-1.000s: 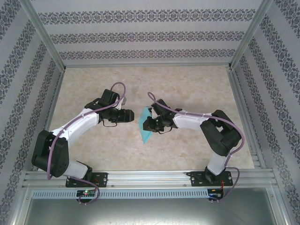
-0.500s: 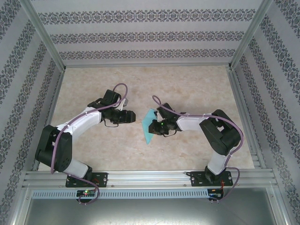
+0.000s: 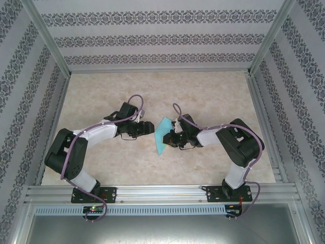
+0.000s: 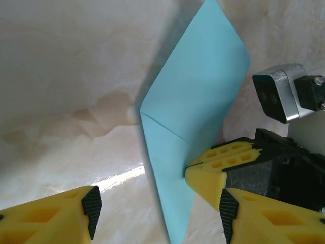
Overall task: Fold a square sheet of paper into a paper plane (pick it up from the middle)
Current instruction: Fold the wing for the fifth time at the center of the table.
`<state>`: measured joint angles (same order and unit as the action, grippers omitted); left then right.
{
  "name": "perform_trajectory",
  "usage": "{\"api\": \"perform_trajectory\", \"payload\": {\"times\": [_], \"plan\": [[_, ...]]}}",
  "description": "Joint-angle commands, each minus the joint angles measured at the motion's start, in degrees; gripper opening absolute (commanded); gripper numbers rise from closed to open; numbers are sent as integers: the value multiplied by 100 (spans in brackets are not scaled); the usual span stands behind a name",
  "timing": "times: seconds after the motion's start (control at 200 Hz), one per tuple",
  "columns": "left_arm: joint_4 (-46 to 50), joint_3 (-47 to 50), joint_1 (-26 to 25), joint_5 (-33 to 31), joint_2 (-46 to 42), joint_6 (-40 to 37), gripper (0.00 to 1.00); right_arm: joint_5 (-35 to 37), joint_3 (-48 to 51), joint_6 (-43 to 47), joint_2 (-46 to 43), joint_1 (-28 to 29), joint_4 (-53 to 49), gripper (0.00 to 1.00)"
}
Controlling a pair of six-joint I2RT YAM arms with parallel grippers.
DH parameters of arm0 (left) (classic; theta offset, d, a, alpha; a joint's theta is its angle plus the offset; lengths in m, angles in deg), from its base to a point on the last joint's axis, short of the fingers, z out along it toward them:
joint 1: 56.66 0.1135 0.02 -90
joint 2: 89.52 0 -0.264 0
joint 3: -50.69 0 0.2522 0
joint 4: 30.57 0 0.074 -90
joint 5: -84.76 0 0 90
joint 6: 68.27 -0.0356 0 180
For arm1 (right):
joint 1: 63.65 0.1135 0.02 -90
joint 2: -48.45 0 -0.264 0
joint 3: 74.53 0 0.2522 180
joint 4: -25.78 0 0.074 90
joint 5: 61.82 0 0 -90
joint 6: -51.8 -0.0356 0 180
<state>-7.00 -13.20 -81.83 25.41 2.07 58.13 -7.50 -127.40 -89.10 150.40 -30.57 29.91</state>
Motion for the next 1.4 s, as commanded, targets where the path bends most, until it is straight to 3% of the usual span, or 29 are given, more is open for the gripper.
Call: {"api": "perform_trajectory", "payload": {"times": [0.0, 0.674, 1.014, 1.254, 1.394], "plan": [[-712, 69, -147, 3, 257, 510, 65, -2, 162, 21, 167, -65, 77, 9], [-1958, -175, -559, 74, 1160, 1355, 56, -45, 492, 78, 272, -237, 356, 2], [-1452, -340, -559, 110, 900, 1082, 45, -88, 518, 29, 277, -276, 452, 2], [-1281, -226, -594, 188, 868, 943, 34, -114, 476, -17, 94, -311, 404, 2], [-1070, -246, -647, 147, 911, 764, 18, -99, 435, -27, -30, -311, 327, 3]]}}
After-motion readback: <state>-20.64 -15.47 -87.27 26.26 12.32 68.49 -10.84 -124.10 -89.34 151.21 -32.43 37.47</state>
